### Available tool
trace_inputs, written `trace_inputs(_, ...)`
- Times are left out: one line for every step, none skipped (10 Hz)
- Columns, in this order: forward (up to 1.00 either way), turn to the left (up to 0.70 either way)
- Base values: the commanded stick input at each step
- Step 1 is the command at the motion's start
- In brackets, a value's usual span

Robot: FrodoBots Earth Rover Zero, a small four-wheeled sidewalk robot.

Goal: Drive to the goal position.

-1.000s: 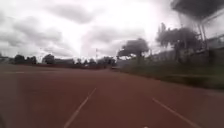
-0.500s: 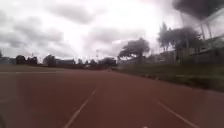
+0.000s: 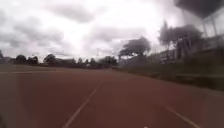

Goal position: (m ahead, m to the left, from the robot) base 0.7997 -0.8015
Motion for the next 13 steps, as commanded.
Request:
trace_inputs(0.7, 0.0)
trace_inputs(0.7, 0.0)
trace_inputs(0.7, 0.0)
trace_inputs(0.7, 0.0)
trace_inputs(0.7, 0.0)
trace_inputs(0.7, 0.0)
trace_inputs(0.7, 0.0)
trace_inputs(0.7, 0.0)
trace_inputs(0.7, 0.0)
trace_inputs(0.7, 0.0)
trace_inputs(0.7, 0.0)
trace_inputs(0.7, 0.0)
trace_inputs(0.7, 0.0)
